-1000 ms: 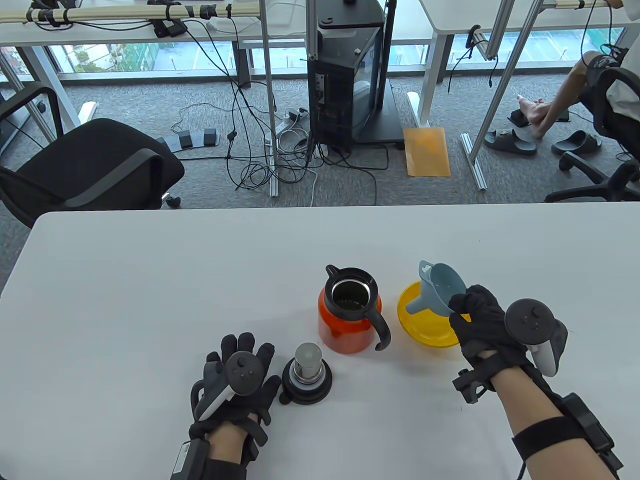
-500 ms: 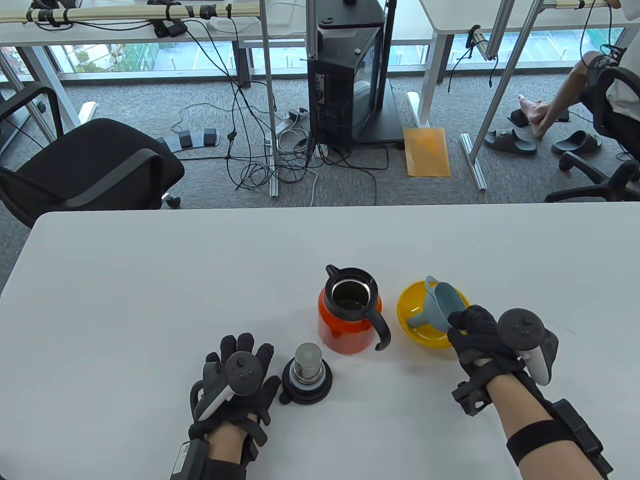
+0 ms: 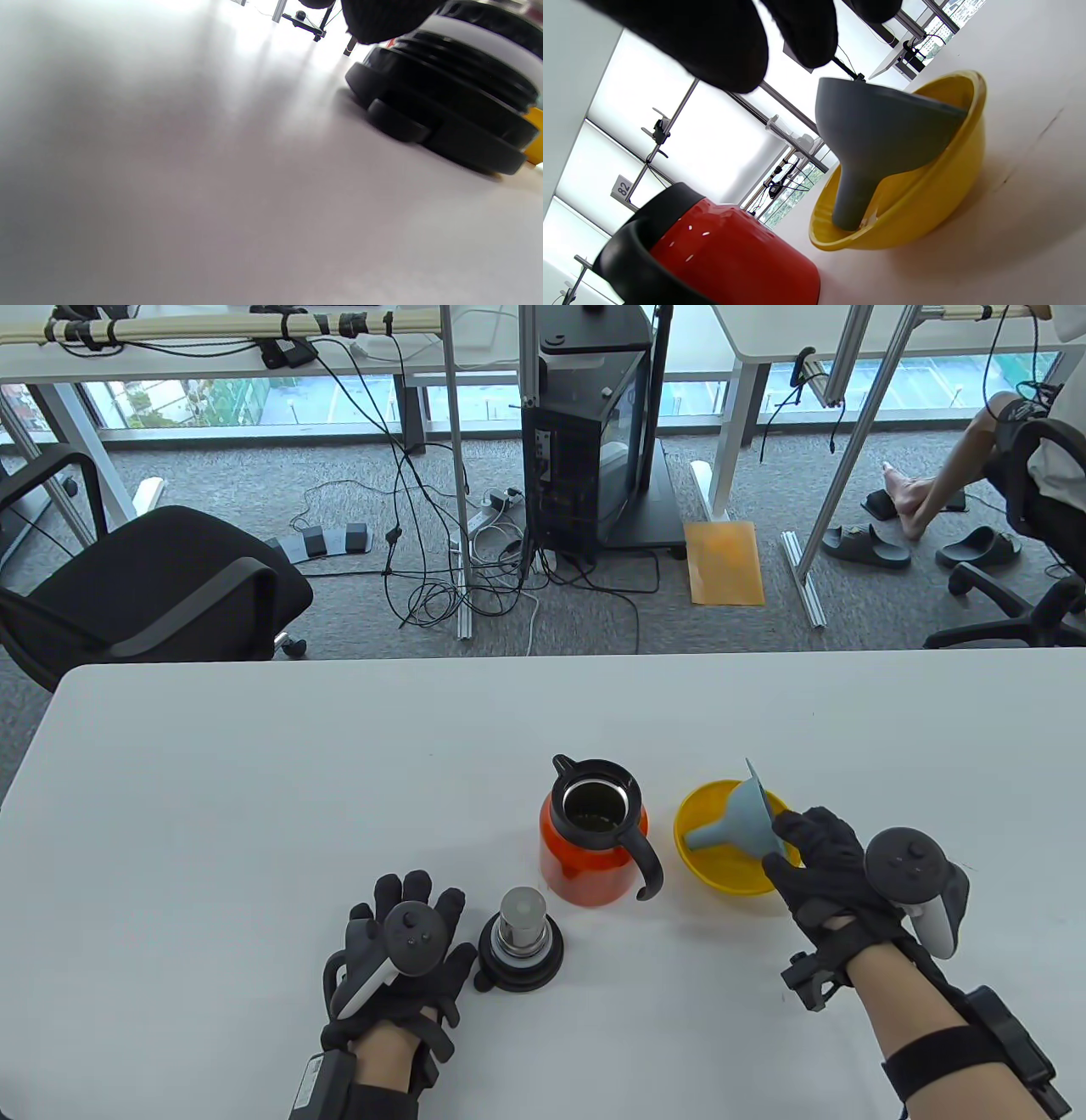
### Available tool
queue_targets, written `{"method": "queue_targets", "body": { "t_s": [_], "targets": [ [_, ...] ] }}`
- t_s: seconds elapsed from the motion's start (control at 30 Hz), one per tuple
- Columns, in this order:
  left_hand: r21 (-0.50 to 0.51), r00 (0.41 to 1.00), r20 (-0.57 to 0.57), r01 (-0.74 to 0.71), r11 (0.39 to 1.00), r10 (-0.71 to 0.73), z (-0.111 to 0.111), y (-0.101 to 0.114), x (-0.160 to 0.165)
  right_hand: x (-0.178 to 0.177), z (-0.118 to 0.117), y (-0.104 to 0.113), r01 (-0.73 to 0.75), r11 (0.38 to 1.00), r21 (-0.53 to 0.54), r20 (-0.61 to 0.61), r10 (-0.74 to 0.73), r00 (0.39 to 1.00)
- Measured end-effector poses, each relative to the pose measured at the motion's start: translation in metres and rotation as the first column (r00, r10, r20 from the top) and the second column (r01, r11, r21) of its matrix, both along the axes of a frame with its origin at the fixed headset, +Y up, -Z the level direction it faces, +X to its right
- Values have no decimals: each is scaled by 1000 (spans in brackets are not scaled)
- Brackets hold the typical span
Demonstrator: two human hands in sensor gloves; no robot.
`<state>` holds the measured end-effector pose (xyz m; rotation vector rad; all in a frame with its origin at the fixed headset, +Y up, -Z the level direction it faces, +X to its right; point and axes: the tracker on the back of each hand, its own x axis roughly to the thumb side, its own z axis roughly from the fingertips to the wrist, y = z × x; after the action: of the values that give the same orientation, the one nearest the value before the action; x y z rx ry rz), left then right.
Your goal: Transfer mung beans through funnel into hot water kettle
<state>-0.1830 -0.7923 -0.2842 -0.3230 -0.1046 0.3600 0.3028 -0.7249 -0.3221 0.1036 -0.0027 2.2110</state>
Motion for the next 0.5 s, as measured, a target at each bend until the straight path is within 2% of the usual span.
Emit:
{"method": "queue_targets", "body": {
  "t_s": [0.07,0.2,0.33,0.43,0.5],
  "targets": [
    [1,1000,1,3,1000,-3,0,0,0,-1,7,3,-40,999,1,-77,40,996],
    [3,1000,-1,3,1000,-3,0,0,0,0,32,-1,-243,967,71,-147,252,957],
    [5,1000,-8,8,1000,-8,0,1,-2,4,61,-20,-390,913,117,-184,406,895],
    [7,1000,-17,3,1000,-3,1,2,-4,5,78,-35,-428,896,118,-201,444,873],
    [7,1000,-18,6,1000,-6,2,2,-5,5,86,-42,-487,858,162,-186,511,839]
  ]
}}
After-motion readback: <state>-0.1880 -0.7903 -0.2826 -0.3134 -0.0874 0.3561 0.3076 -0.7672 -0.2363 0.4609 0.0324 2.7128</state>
